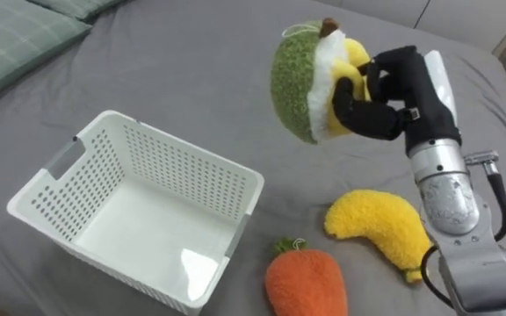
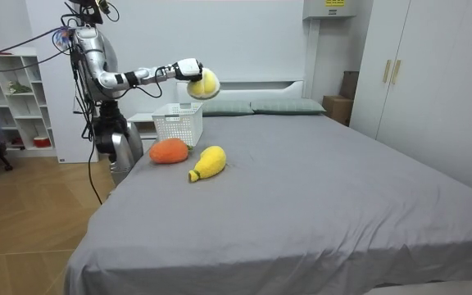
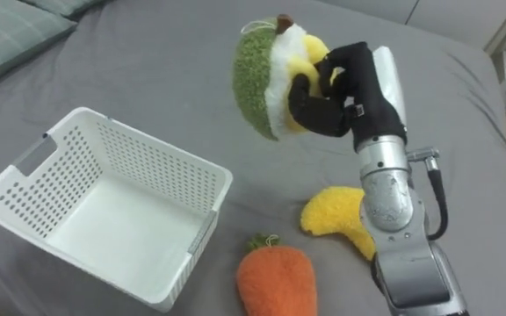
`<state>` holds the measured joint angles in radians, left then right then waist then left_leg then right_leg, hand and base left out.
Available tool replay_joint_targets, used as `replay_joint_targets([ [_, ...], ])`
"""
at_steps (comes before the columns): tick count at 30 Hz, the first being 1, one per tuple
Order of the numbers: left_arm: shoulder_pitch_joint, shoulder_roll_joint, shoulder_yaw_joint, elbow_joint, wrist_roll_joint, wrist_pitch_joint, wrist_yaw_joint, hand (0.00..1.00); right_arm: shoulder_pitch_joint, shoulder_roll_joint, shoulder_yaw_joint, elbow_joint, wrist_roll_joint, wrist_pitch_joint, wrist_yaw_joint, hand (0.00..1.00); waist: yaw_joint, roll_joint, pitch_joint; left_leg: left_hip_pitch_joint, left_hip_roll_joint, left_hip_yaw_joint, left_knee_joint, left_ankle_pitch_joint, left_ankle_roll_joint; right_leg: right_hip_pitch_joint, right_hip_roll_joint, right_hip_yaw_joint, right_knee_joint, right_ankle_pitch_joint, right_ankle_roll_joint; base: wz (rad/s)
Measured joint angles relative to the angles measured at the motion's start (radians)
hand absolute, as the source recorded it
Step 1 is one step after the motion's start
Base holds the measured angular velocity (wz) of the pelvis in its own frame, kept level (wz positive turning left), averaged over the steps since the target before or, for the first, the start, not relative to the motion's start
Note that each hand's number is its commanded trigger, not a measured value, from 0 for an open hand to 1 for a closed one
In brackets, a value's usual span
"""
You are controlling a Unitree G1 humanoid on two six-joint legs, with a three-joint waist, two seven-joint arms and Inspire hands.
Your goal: Collect toys from the bed
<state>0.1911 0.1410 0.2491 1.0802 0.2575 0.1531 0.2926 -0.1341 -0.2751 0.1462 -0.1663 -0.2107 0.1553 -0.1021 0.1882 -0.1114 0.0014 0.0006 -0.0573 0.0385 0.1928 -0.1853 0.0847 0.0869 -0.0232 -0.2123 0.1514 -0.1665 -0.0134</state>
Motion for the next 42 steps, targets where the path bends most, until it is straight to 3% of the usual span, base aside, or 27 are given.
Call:
replay_joint_targets([
  [3, 0.003, -0.001, -0.021, -0.001, -0.008, 0.001, 0.001, 0.0, -0.004, 0.0, 0.03, -0.003, -0.004, 0.007, 0.017, 1.0, 0.014, -0.001, 0.0018, -0.009, -0.003, -0.013, 0.01, 0.001, 0.001, -0.001, -0.002, -0.011, 0.0, 0.001, 0.001, 0.11],
  [6, -0.002, 0.004, -0.05, -0.001, -0.008, 0.008, 0.002, 0.0, -0.012, 0.007, 0.091, -0.008, -0.005, 0.024, 0.039, 1.0, 0.014, -0.009, -0.0017, -0.015, -0.007, -0.028, 0.012, 0.001, 0.002, 0.0, -0.005, -0.027, 0.001, 0.001, 0.001, 0.14],
  [17, -0.029, 0.003, -0.114, -0.058, 0.018, 0.018, 0.001, 0.0, -0.064, 0.078, 0.201, -0.007, -0.035, 0.043, 0.105, 1.0, 0.067, -0.023, 0.0046, -0.033, -0.017, -0.066, 0.013, 0.014, 0.003, -0.005, -0.01, -0.066, -0.001, 0.002, 0.002, 0.1],
  [32, -0.043, -0.008, -0.143, -0.114, 0.019, 0.014, 0.01, 0.0, -0.064, 0.085, 0.248, 0.032, -0.044, 0.043, 0.114, 1.0, 0.1, -0.014, 0.0108, -0.058, -0.028, -0.093, 0.013, 0.027, 0.007, -0.02, -0.012, -0.091, -0.001, 0.005, 0.008, 0.06],
  [33, -0.043, -0.008, -0.146, -0.119, 0.019, 0.014, 0.01, 0.0, -0.064, 0.085, 0.253, 0.035, -0.048, 0.043, 0.114, 0.62, 0.1, -0.014, 0.0108, -0.058, -0.028, -0.094, 0.013, 0.027, 0.007, -0.02, -0.012, -0.091, -0.001, 0.005, 0.008, 0.0],
  [34, -0.044, -0.008, -0.153, -0.127, 0.02, 0.014, 0.01, 0.0, -0.064, 0.086, 0.265, 0.041, -0.061, 0.043, 0.114, 0.49, 0.102, -0.013, 0.011, -0.058, -0.028, -0.095, 0.013, 0.027, 0.007, -0.02, -0.012, -0.09, -0.001, 0.005, 0.008, 0.0],
  [35, -0.05, -0.008, -0.155, -0.127, 0.02, 0.013, 0.01, 0.0, -0.064, 0.09, 0.271, 0.055, -0.078, 0.043, 0.116, 0.47, 0.106, -0.013, 0.0116, -0.058, -0.028, -0.095, 0.013, 0.027, 0.007, -0.02, -0.011, -0.091, -0.001, 0.005, 0.008, 0.0],
  [37, -0.051, -0.008, -0.155, -0.124, 0.02, 0.012, 0.01, 0.0, -0.064, 0.099, 0.272, 0.09, -0.097, 0.044, 0.118, 0.29, 0.116, -0.013, 0.0117, -0.058, -0.028, -0.096, 0.014, 0.027, 0.007, -0.019, -0.011, -0.09, -0.001, 0.005, 0.008, 0.0],
  [38, -0.055, -0.007, -0.155, -0.123, 0.02, 0.012, 0.01, 0.0, -0.064, 0.107, 0.272, 0.111, -0.106, 0.045, 0.122, 0.11, 0.119, -0.012, 0.0119, -0.059, -0.028, -0.097, 0.014, 0.027, 0.007, -0.019, -0.011, -0.091, -0.001, 0.005, 0.008, 0.0],
  [39, -0.056, -0.007, -0.155, -0.12, 0.02, 0.012, 0.01, 0.0, -0.064, 0.112, 0.272, 0.119, -0.109, 0.046, 0.126, 0.0, 0.119, -0.012, 0.0123, -0.059, -0.029, -0.098, 0.014, 0.027, 0.007, -0.019, -0.011, -0.091, -0.001, 0.005, 0.008, 0.0],
  [42, -0.051, -0.007, -0.155, -0.105, 0.02, 0.015, 0.01, 0.0, -0.063, 0.115, 0.274, 0.128, -0.113, 0.054, 0.136, 0.0, 0.12, -0.008, 0.0154, -0.06, -0.029, -0.099, 0.014, 0.027, 0.007, -0.02, -0.011, -0.091, -0.001, 0.005, 0.008, 0.0],
])
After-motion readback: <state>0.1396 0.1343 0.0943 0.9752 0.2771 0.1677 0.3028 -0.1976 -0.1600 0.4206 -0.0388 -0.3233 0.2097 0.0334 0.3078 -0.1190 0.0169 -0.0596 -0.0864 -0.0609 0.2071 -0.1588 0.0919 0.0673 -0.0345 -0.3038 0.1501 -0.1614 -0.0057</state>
